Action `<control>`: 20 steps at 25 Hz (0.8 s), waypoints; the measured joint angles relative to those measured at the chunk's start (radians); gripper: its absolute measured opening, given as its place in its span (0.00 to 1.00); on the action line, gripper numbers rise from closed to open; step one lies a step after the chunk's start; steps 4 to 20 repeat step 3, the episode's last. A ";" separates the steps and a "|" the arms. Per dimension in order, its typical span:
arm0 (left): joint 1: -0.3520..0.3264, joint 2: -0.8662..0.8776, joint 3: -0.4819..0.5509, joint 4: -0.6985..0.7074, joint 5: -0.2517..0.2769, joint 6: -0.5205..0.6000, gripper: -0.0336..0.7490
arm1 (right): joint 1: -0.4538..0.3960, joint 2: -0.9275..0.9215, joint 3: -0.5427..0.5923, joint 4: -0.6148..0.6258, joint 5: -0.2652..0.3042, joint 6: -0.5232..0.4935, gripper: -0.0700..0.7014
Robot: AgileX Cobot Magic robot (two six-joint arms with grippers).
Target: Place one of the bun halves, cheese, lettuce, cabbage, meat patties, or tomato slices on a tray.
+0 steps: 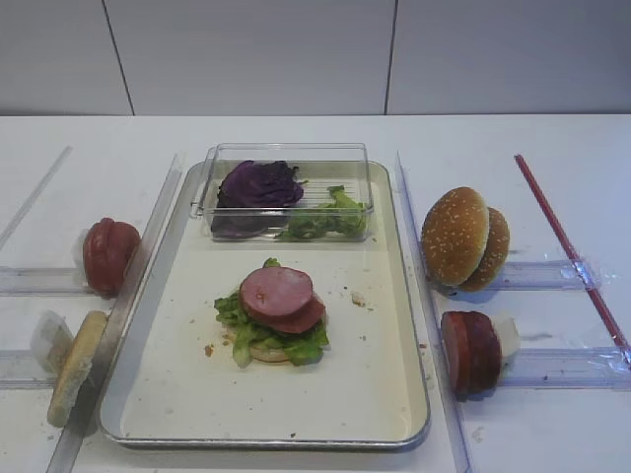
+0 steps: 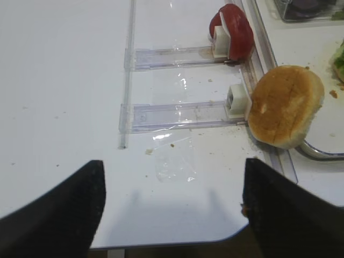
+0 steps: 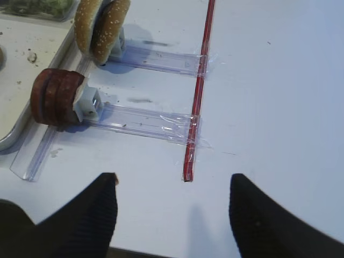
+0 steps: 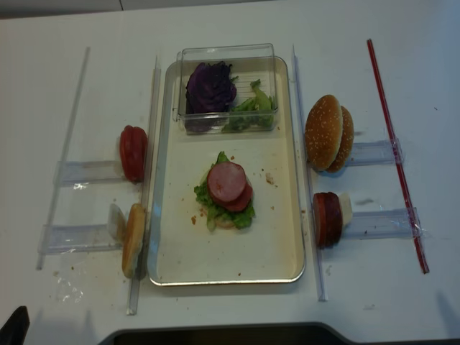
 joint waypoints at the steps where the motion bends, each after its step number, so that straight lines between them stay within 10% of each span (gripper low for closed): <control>1: 0.000 0.000 0.000 0.000 0.000 0.000 0.67 | 0.000 0.000 0.000 0.000 -0.002 0.000 0.70; 20: 0.000 0.000 0.000 0.000 0.000 0.000 0.67 | 0.000 0.000 0.000 0.000 -0.002 0.000 0.70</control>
